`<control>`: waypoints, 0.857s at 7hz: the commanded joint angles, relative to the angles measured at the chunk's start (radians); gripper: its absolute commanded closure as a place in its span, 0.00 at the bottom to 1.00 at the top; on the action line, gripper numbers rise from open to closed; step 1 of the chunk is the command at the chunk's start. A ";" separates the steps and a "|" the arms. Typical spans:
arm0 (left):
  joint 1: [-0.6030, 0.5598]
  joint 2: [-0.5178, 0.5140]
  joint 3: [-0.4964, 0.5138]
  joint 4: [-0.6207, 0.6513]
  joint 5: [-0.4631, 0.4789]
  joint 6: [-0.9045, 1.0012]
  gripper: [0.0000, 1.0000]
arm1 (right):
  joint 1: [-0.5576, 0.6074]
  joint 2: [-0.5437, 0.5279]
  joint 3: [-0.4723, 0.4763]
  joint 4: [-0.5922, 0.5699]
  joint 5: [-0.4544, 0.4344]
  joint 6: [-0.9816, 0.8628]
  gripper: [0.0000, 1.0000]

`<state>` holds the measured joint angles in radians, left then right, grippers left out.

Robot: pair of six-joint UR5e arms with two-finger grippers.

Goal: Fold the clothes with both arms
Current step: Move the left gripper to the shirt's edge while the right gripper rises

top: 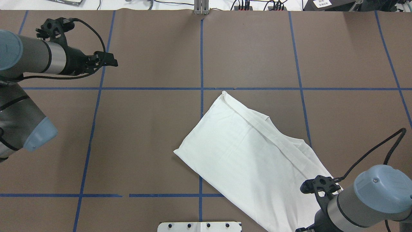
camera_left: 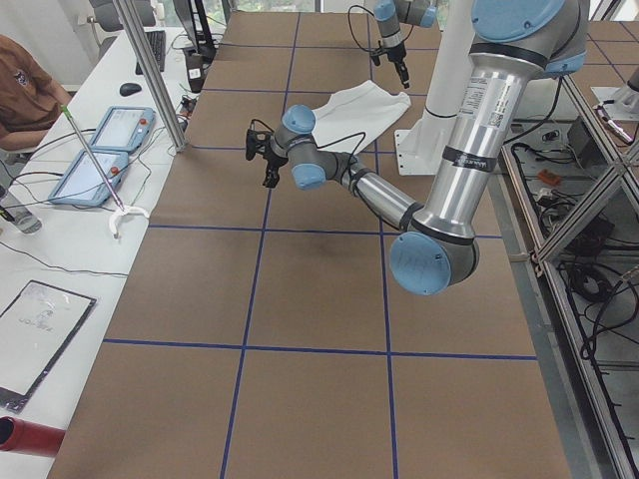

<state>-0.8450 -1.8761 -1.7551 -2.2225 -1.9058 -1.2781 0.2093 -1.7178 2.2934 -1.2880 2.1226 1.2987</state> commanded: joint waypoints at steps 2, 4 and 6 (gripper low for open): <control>0.143 -0.023 -0.001 0.000 -0.049 -0.181 0.00 | 0.187 0.098 -0.002 0.004 0.002 -0.001 0.00; 0.315 -0.131 0.014 0.062 0.000 -0.376 0.00 | 0.341 0.165 -0.005 0.004 -0.001 -0.001 0.00; 0.423 -0.205 0.023 0.153 0.057 -0.440 0.00 | 0.413 0.202 -0.012 0.004 -0.003 -0.001 0.00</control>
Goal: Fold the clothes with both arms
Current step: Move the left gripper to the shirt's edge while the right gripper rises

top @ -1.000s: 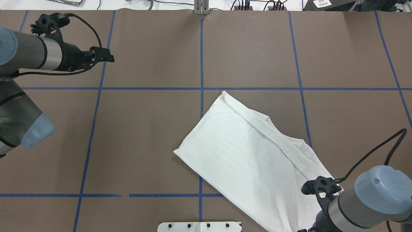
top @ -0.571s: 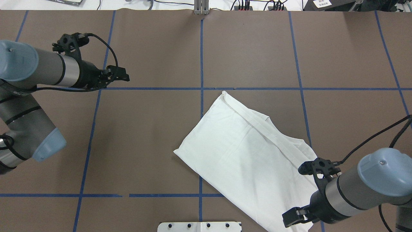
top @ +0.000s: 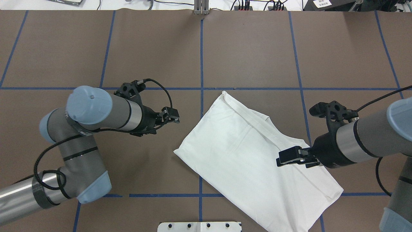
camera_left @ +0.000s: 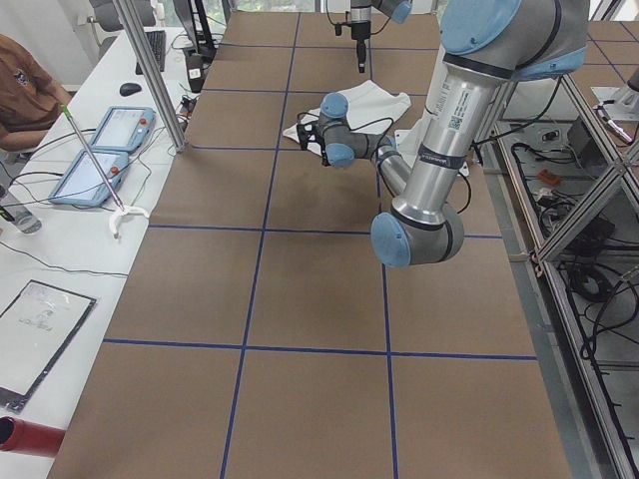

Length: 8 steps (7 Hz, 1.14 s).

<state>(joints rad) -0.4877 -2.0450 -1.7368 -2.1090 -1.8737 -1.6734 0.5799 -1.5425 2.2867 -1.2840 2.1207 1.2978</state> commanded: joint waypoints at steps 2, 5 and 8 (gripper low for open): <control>0.084 -0.062 0.093 0.038 0.054 -0.046 0.03 | 0.055 0.027 -0.006 0.000 -0.001 0.000 0.00; 0.086 -0.063 0.097 0.040 0.053 -0.045 0.23 | 0.066 0.027 -0.006 0.000 -0.001 0.000 0.00; 0.090 -0.050 0.091 0.076 0.053 -0.036 0.23 | 0.067 0.027 -0.004 -0.002 0.001 0.000 0.00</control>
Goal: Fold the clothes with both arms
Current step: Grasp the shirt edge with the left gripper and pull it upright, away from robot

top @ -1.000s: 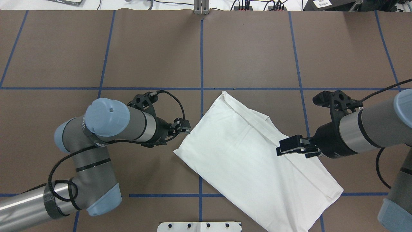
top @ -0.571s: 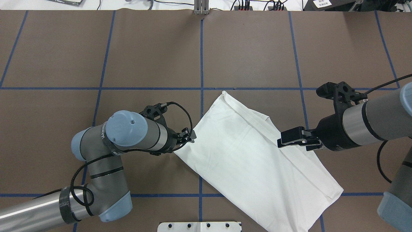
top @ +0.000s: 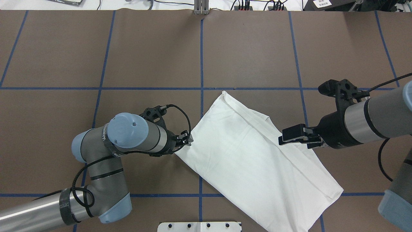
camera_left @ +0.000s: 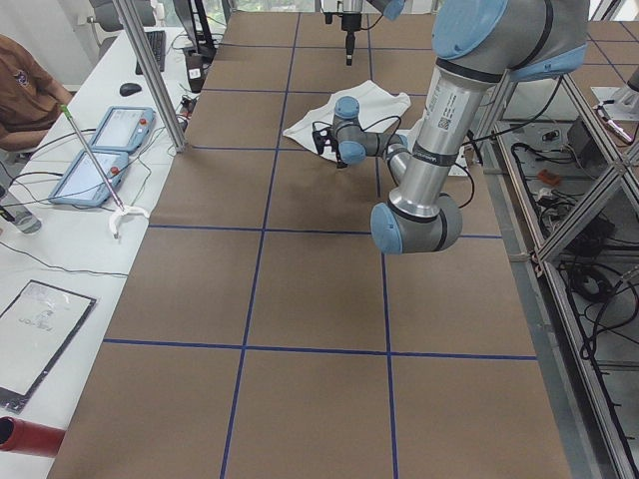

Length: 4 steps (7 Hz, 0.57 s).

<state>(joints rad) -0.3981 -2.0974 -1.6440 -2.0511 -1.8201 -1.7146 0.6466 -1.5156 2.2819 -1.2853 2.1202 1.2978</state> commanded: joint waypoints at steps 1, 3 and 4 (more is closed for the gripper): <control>0.001 0.000 -0.011 0.023 -0.001 0.006 0.23 | 0.002 0.000 0.001 0.000 0.000 0.000 0.00; 0.002 -0.009 -0.011 0.034 -0.008 0.006 0.33 | 0.011 -0.002 0.001 0.000 0.000 0.000 0.00; 0.005 -0.009 -0.010 0.032 -0.010 0.006 0.51 | 0.011 -0.002 0.001 0.000 0.000 0.000 0.00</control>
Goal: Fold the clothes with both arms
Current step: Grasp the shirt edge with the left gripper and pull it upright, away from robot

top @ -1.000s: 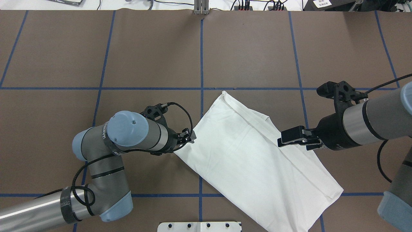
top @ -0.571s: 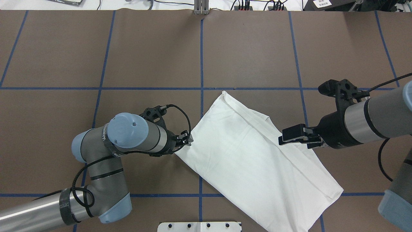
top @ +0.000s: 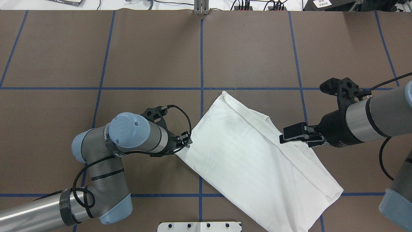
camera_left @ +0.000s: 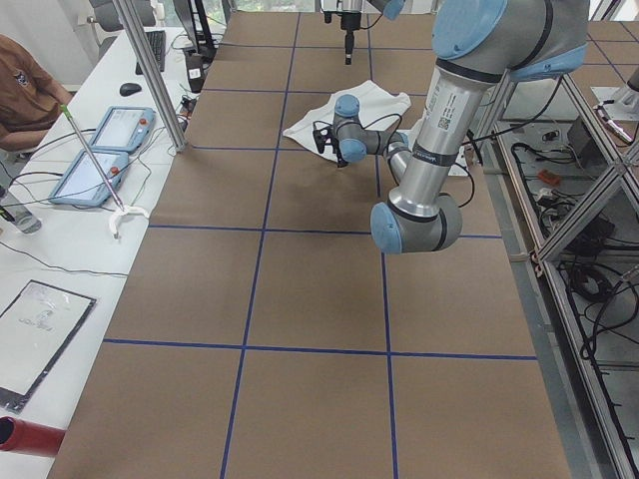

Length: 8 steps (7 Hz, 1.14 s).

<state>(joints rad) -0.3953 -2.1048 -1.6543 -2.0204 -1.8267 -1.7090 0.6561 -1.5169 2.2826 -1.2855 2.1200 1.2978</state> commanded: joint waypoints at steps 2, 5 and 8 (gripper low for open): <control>0.006 0.009 -0.039 0.009 -0.005 -0.001 1.00 | 0.002 0.000 -0.002 0.000 0.000 0.000 0.00; -0.019 0.009 -0.133 0.126 -0.026 -0.001 1.00 | 0.005 -0.002 -0.009 0.000 -0.006 0.000 0.00; -0.158 -0.003 -0.043 0.143 -0.025 0.099 1.00 | 0.007 0.003 -0.025 0.000 -0.015 0.002 0.00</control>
<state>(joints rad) -0.4977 -2.0993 -1.7459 -1.8803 -1.8517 -1.6732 0.6631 -1.5165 2.2646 -1.2855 2.1077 1.2984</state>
